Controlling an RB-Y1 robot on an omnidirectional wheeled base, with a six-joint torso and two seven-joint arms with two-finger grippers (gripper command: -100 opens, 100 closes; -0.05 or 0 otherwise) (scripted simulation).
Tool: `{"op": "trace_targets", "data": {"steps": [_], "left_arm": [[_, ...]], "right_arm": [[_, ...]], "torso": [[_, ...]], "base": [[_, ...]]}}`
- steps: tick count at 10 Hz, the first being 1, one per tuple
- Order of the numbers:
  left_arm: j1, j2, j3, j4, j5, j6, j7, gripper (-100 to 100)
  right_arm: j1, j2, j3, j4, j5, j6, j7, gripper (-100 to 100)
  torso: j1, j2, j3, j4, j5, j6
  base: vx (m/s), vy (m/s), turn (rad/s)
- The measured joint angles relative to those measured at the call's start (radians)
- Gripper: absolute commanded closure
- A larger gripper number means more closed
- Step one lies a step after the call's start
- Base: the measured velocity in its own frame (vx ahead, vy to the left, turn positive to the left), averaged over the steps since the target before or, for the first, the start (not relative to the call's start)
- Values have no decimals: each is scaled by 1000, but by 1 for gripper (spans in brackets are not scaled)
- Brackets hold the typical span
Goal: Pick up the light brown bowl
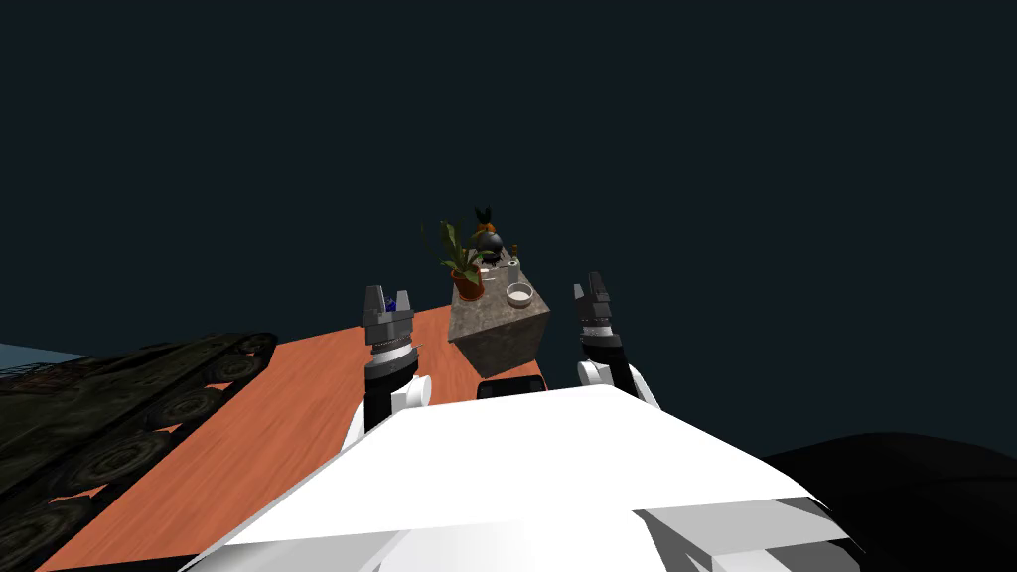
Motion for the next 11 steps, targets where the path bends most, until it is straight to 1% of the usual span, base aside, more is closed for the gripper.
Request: {"op": "trace_targets", "data": {"steps": [3, 6, 8, 9, 11], "left_arm": [[0, 0, 0, 0, 0, 0, 0, 0], [0, 0, 0, 0, 0, 0, 0, 0], [0, 0, 0, 0, 0, 0, 0, 0], [0, 0, 0, 0, 0, 0, 0, 0], [0, 0, 0, 0, 0, 0, 0, 0]], "right_arm": [[14, -67, -23, 14, 1, 6, -3, -100], [25, -144, -45, 59, 9, 4, 2, -100], [22, -198, -65, 79, 7, 12, -4, -100], [23, -216, -70, 85, 7, 15, -6, -100], [32, -273, -87, 112, 12, 22, -7, -100]], "torso": [[3, 2, 1, 0, 1, 0], [6, 3, 2, 1, 1, 0], [3, 2, 1, 1, 1, 0], [3, 2, 1, 0, 1, 0], [6, 2, 1, 1, 1, 0]], "base": [[-38, 58, 106], [-43, 87, 103], [-26, 51, 85], [-29, 66, 119], [-32, 94, 120]]}}
